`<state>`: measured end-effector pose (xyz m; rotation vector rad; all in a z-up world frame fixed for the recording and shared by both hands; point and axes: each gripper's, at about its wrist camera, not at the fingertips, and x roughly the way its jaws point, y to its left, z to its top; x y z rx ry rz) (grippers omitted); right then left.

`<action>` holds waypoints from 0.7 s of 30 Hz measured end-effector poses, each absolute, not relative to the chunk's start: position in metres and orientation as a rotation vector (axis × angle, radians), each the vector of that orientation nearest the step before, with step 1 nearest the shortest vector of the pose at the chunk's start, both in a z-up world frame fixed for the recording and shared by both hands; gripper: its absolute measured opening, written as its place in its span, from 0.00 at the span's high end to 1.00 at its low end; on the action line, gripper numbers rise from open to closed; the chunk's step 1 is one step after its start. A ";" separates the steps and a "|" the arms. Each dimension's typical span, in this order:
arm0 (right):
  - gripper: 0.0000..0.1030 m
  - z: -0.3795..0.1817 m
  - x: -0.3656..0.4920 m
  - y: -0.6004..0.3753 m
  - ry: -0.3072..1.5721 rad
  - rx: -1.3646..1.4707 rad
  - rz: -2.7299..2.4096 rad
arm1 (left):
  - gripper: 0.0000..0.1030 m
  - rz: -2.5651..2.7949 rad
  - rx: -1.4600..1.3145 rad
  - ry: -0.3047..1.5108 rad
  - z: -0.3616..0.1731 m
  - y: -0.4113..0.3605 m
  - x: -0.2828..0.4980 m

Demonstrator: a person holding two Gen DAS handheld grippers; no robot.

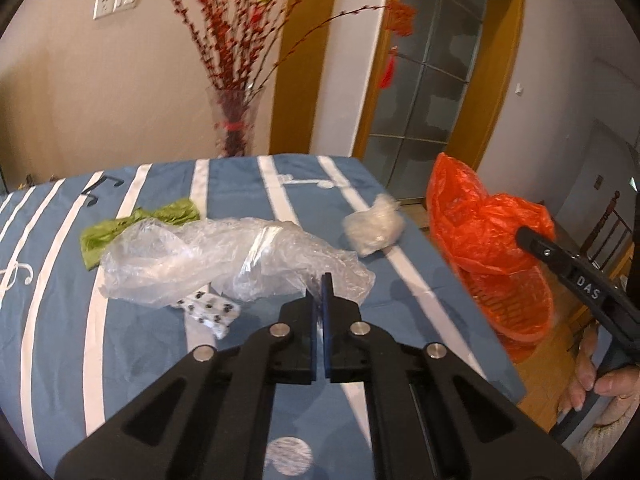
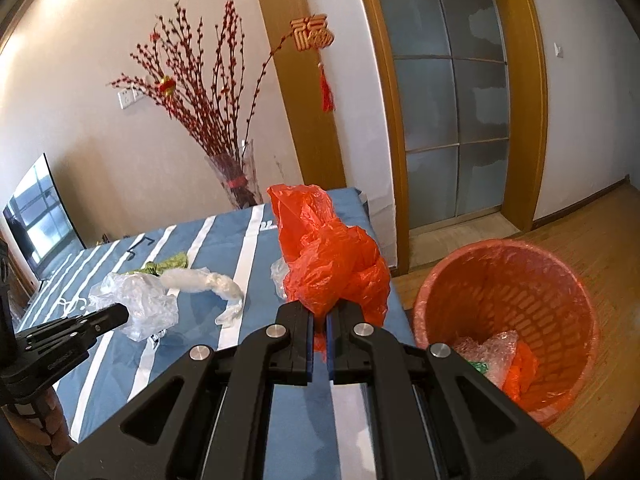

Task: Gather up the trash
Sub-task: 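Carry the red bag and clear plastic bag over the orange basket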

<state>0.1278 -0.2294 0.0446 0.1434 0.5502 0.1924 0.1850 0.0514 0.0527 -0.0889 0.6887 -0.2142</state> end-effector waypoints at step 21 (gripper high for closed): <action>0.95 0.058 0.090 -0.327 0.477 0.226 0.047 | 0.96 -0.448 -0.022 0.660 0.076 -0.081 0.176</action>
